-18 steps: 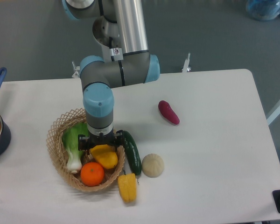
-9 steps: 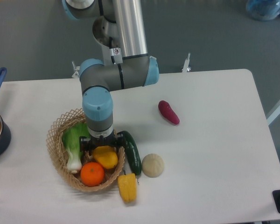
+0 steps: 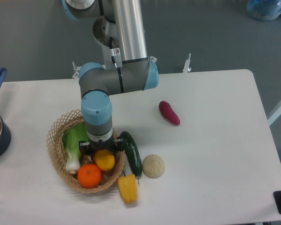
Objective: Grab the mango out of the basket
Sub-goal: 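Close the gripper around the yellow mango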
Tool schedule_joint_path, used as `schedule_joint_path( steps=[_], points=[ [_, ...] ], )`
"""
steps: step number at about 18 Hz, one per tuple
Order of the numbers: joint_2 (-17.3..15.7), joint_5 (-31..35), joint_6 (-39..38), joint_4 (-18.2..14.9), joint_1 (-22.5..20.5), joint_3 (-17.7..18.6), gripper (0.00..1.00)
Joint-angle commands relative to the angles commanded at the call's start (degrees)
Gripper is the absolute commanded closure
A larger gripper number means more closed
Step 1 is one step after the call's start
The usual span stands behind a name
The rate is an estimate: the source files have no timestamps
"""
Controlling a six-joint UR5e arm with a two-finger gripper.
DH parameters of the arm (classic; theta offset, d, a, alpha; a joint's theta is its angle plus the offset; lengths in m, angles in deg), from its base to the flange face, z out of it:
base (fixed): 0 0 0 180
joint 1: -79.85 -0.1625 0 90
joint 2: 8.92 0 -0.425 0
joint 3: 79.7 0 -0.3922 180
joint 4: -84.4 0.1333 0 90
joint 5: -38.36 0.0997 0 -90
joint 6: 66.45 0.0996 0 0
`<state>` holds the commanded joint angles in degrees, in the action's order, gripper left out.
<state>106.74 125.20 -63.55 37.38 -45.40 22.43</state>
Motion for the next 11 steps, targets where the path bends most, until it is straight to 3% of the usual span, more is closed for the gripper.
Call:
schedule_joint_path(
  steps=[6, 11],
  points=[
    [-3.25, -0.09, 1.84, -0.35, 0.0, -0.53, 0.6],
    [-9.39, 0.0, 10.62, -0.18, -0.09, -0.7, 0.6]
  ],
)
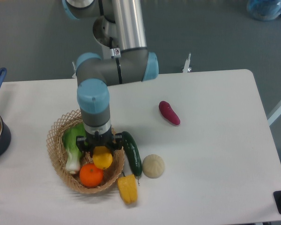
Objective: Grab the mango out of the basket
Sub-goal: 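Close the gripper around the yellow mango, then lift the mango out of the basket and carry it beside the sweet potato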
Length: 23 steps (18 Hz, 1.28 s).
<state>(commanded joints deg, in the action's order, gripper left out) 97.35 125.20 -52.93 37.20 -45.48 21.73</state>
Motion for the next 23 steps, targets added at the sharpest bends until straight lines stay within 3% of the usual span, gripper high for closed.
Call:
schedule_joint_path(
  steps=[3, 8, 13, 18, 23],
  points=[
    [-0.89, 0.87, 3.09, 0.18, -1.22, -2.71, 0.6],
    [-0.45, 0.53, 9.94, 0.97, -8.69, -11.15, 0.6],
    [0.25, -7.19, 16.97, 1.23, -17.82, -15.29, 0.6],
    [0.08, -13.35, 31.55, 1.06, -26.26, -15.47, 0.6],
    [-0.01, -15.38, 34.9, 0.97, -29.27, -15.03, 0.6]
  ],
)
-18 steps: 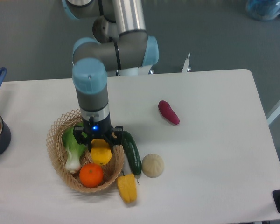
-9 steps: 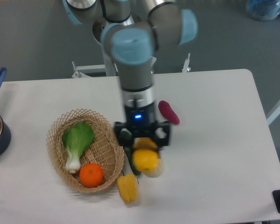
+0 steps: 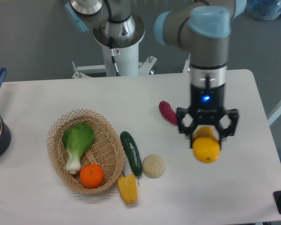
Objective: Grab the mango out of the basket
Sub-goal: 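Lift the mango out of the basket and carry it beside the sweet potato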
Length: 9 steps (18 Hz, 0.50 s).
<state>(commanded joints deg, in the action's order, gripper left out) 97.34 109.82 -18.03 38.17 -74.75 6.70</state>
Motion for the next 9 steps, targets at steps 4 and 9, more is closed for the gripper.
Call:
schedule_joint_path(
  steps=[4, 9],
  points=[
    [0.17, -0.09, 1.24, 0.0, -1.06, -0.44, 0.6],
    [0.18, -0.09, 1.42, 0.09, -1.5, 0.26, 0.6]
  ],
)
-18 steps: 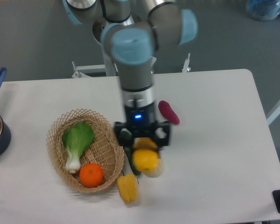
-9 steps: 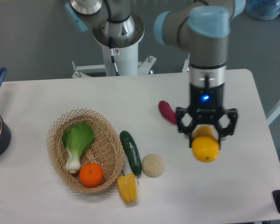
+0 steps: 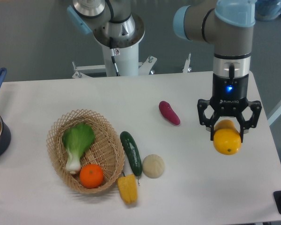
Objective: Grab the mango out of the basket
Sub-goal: 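Lift the mango out of the basket and carry it beside the sweet potato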
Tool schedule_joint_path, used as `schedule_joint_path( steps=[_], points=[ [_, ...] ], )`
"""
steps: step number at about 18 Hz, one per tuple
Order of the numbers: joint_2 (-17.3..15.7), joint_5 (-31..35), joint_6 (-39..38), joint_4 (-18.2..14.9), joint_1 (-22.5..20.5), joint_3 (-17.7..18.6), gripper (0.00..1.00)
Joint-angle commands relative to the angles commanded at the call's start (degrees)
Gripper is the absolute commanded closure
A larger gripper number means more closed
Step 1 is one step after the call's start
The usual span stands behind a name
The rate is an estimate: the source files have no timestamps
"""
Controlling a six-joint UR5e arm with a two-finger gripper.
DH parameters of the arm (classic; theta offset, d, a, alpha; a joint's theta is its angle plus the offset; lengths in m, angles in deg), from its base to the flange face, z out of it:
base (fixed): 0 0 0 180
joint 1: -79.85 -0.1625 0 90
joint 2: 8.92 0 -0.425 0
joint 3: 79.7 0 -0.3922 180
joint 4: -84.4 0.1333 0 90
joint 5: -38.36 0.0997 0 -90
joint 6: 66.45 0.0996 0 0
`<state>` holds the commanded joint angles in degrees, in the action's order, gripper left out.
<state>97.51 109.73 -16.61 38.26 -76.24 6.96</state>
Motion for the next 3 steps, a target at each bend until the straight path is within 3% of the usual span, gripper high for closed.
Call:
schedule_joint_path(
  steps=[3],
  points=[
    [0.0, 0.0, 0.0, 0.0, 0.0, 0.17, 0.6]
  ],
)
